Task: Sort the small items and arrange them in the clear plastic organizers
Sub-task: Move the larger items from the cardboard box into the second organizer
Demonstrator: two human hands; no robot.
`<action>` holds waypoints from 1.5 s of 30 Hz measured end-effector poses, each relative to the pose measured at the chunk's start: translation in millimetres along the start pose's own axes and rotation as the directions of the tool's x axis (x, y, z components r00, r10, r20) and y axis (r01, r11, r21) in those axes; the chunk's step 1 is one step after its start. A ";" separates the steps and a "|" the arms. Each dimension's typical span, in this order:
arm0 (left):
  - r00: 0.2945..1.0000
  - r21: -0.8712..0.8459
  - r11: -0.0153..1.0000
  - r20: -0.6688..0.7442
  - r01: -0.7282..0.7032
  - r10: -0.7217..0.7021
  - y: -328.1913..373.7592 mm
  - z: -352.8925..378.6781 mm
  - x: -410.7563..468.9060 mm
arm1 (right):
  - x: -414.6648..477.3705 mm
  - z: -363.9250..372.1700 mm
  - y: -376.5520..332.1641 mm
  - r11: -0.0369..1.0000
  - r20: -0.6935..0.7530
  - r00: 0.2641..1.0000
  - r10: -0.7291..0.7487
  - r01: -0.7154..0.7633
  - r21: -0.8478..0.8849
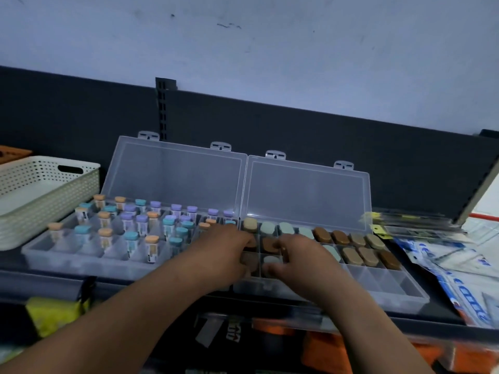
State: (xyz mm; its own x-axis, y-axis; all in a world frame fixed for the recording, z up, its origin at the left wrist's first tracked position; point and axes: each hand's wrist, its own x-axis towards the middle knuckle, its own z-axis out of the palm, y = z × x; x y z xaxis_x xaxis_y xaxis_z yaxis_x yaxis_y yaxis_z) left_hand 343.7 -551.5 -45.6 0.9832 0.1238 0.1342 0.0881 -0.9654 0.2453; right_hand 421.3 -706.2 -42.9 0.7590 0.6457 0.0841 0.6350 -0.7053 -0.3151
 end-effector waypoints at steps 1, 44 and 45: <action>1.000 0.018 1.000 -0.021 0.005 -0.005 -3.9 -1.2 -4.1 | -0.2 -1.2 -5.6 1.000 -0.031 0.999 -0.011 0.011 -0.003; 0.647 0.233 0.610 -0.399 0.757 -0.650 -518.3 -216.0 -330.9 | 172.9 159.0 -618.2 0.704 0.090 0.709 -0.699 0.705 -0.088; 0.638 0.233 0.600 -0.404 0.765 -0.656 -528.5 -221.1 -327.4 | 183.6 159.7 -625.9 0.697 0.092 0.702 -0.706 0.712 -0.080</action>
State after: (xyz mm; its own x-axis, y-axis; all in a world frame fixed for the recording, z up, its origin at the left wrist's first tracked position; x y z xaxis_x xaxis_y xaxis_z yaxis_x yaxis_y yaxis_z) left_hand -60.1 -31.1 -6.9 0.5046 0.8046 0.3131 0.8424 -0.5383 0.0257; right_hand 140.2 -99.5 18.8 0.0710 0.9782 0.1950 0.9949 -0.0555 -0.0839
